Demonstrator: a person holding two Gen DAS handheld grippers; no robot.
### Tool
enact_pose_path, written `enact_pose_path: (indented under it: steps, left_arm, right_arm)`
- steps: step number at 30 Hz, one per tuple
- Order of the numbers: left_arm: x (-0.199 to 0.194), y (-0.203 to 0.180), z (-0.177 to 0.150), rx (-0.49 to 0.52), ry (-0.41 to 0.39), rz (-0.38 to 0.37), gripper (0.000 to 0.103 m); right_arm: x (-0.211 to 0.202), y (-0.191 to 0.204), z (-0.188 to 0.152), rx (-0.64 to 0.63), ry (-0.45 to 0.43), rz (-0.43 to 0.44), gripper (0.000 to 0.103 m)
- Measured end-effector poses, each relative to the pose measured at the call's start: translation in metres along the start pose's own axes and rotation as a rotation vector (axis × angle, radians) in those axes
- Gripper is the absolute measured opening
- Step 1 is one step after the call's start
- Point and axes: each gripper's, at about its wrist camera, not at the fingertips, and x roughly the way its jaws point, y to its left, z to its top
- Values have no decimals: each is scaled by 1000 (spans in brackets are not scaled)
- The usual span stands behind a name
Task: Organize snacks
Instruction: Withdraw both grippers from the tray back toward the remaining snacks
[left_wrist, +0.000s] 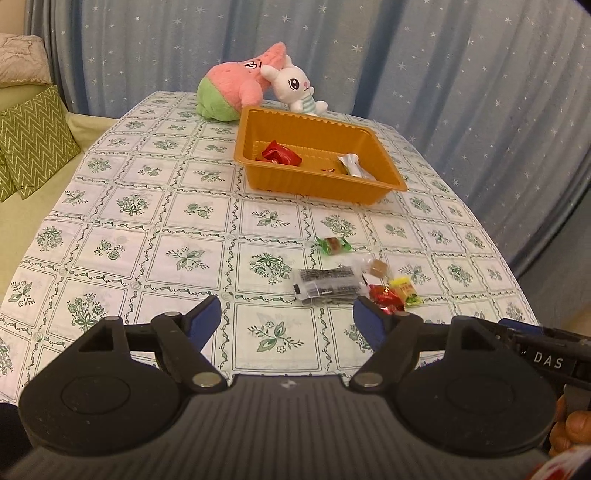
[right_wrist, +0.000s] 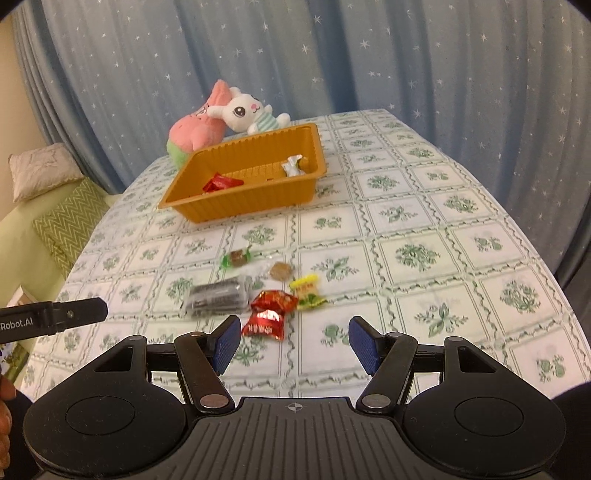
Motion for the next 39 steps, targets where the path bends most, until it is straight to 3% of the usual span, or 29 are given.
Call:
enact_pose_path:
  steps: [17, 39]
  left_arm:
    - [14, 0, -4, 28, 30, 0, 77]
    - [69, 15, 6, 59, 91, 23, 77]
  right_arm:
    - [21, 1, -8, -33, 35, -4, 65]
    - [111, 18, -10, -99, 116, 41, 64]
